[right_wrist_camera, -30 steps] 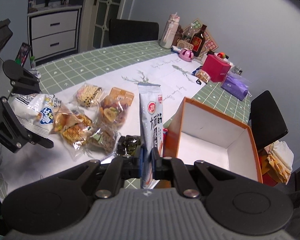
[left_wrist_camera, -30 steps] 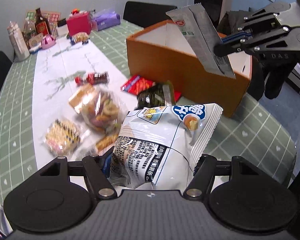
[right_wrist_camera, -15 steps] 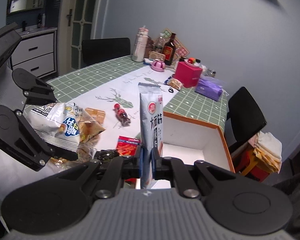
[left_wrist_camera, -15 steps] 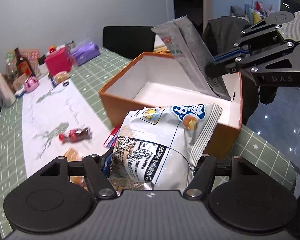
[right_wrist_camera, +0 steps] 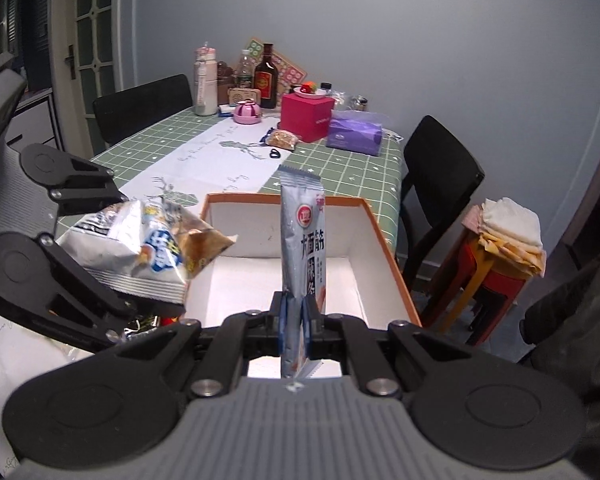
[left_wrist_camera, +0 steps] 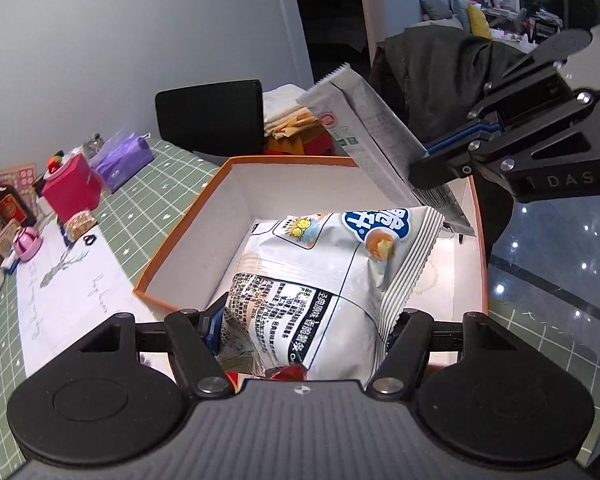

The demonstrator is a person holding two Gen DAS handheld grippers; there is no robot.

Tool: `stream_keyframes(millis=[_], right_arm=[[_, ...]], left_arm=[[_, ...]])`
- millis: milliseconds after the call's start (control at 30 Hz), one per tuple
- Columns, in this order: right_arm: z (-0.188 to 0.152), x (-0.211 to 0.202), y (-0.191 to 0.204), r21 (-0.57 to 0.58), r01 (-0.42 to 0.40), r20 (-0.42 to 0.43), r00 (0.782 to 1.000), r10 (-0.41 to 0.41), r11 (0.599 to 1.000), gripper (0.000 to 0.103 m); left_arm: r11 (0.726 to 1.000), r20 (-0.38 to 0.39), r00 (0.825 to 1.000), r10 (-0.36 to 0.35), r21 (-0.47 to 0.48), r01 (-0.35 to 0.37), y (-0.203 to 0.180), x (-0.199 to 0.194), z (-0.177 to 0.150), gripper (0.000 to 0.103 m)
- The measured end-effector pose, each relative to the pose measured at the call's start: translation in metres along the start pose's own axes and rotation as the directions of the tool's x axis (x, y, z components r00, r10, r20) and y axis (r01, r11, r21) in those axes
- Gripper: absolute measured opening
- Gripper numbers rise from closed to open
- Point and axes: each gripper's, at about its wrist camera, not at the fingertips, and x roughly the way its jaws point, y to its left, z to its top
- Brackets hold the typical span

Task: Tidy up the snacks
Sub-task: 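Carry the chip bag with the left tool while the right tool carries the spicy-strip bag into the orange box, then open the left tool to drop the chip bag while the right tool releases its bag in the box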

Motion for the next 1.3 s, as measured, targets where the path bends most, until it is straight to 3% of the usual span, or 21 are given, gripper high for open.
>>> stream_keyframes(millis=[133,267,533,1300], right_arm=[[0.005,0.003,-0.008,0.011,0.02,-0.004,1.0,-0.02,1.0,0.005],[0.006,0.016,-0.015,0.0,0.047,-0.048,0.998,-0.047,0.999,0.005],[0.0,0.053,-0.019,-0.023,0.013,-0.184,0.983,-0.017,1.0,0.005],[-0.019,0.104,-0.018,-0.069,-0.004,-0.367,0.93,-0.021,0.998,0.005]], left_arm=[[0.998,-0.006,1.0,0.0,0.069,0.001,-0.012,0.019,0.008,0.077],[0.998,-0.038,0.999,-0.024,0.06,0.027,-0.013,0.04,0.011,0.077],[0.997,-0.11,0.993,-0.04,0.056,0.046,-0.011,0.074,0.006,0.077],[0.993,-0.205,0.974,-0.095,0.049,0.108,-0.025,0.112,0.001,0.076]])
